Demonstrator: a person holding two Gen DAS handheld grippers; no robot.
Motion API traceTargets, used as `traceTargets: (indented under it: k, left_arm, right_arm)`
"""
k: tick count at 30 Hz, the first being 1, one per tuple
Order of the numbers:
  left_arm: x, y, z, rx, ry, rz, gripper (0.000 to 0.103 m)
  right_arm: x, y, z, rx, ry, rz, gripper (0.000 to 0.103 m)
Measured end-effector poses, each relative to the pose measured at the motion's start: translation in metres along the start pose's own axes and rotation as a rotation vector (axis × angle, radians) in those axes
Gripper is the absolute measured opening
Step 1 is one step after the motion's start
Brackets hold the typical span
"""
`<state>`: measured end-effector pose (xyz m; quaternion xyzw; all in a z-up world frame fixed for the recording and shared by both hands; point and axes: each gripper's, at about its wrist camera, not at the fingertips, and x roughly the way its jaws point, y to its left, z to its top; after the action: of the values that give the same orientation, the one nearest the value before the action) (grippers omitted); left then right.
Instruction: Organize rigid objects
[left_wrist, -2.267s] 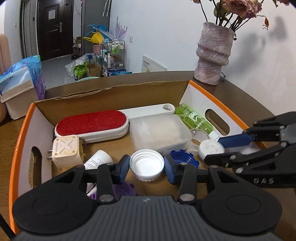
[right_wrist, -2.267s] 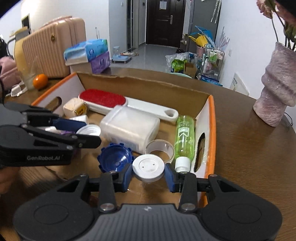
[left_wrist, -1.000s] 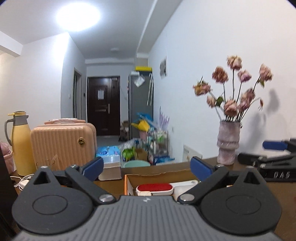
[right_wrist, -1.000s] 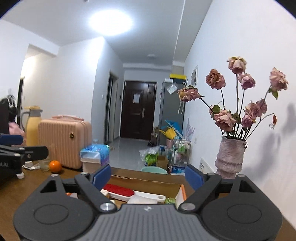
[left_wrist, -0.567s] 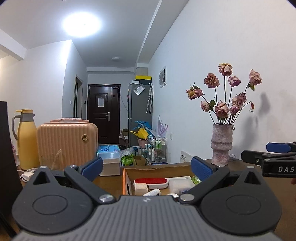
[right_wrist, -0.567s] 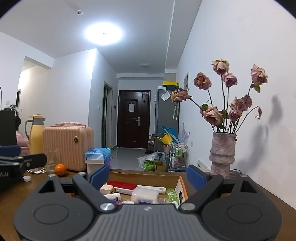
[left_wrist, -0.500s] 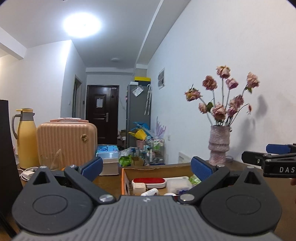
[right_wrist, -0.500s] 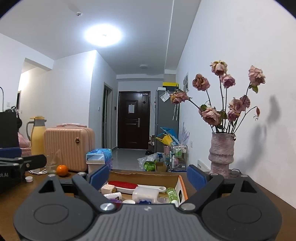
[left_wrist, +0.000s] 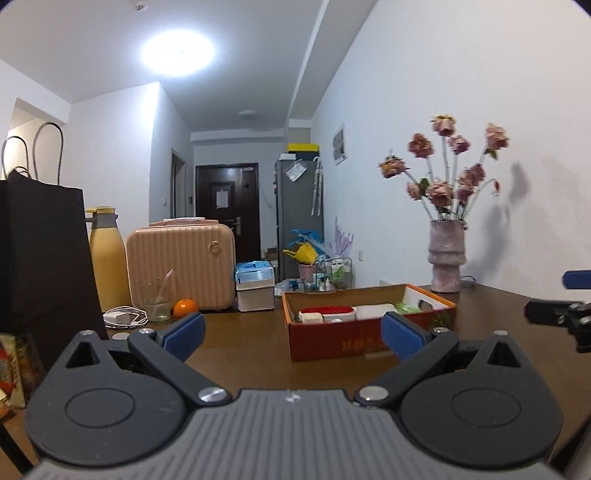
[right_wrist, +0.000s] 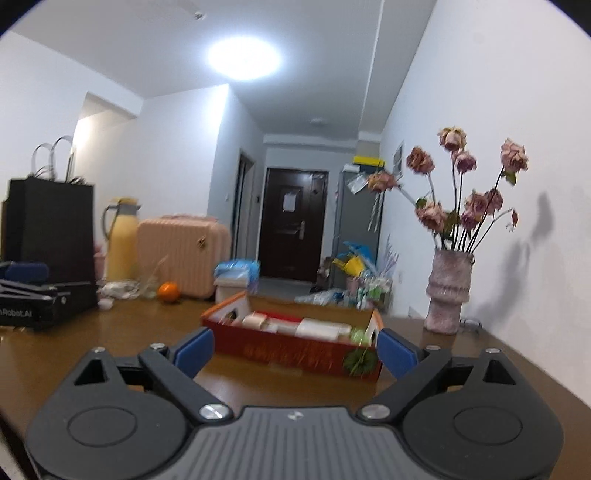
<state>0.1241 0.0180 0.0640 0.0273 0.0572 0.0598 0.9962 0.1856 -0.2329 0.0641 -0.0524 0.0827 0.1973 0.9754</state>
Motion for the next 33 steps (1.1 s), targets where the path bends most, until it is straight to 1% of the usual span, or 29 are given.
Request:
traceTargets:
  k: [3,4,6,8,10,13,14,17,21,24,28,33]
  left_arm:
    - [-0.031,-0.005,-0.012,0.012,-0.001,0.005,0.103]
    - [-0.041,-0.007,-0.017,0.006,0.01,0.004,0.103]
    - [-0.061,-0.012,-0.028,-0.005,0.019,-0.014,0.103]
    - [-0.079,-0.02,-0.039,0.019,0.014,-0.027,0.103]
    - [-0.088,-0.027,-0.045,0.022,0.014,-0.036,0.103]
    - [-0.094,-0.032,-0.042,-0.028,0.021,-0.079,0.103]
    - [-0.096,-0.033,-0.041,-0.028,0.015,-0.089,0.103]
    - [-0.098,-0.034,-0.041,-0.014,0.013,-0.065,0.103]
    - [-0.095,-0.032,-0.041,-0.021,0.029,-0.066,0.103]
    - [-0.096,-0.03,-0.041,-0.007,0.035,-0.077,0.103]
    - [-0.098,-0.028,-0.04,-0.001,0.03,-0.069,0.103]
    - [-0.096,-0.03,-0.04,0.006,0.034,-0.071,0.103]
  right_arm:
    - [-0.024,0.009,-0.012,0.041,0.049,-0.007,0.095]
    - [-0.032,0.011,-0.016,0.054,0.053,-0.001,0.096]
    - [-0.051,0.017,-0.024,0.103,0.059,-0.01,0.103]
    - [-0.066,0.024,-0.031,0.138,0.057,-0.032,0.103]
    - [-0.082,0.036,-0.04,0.143,0.052,-0.052,0.103]
    - [-0.1,0.055,-0.044,0.088,0.013,-0.078,0.103]
    - [-0.105,0.061,-0.044,0.063,0.001,-0.082,0.103]
    - [-0.108,0.066,-0.044,0.03,-0.004,-0.053,0.103]
    - [-0.106,0.061,-0.042,0.063,0.004,-0.056,0.103]
    - [-0.107,0.06,-0.042,0.066,0.01,-0.062,0.103]
    - [-0.108,0.058,-0.043,0.066,0.02,-0.046,0.103]
    - [-0.105,0.055,-0.044,0.105,0.038,-0.024,0.103]
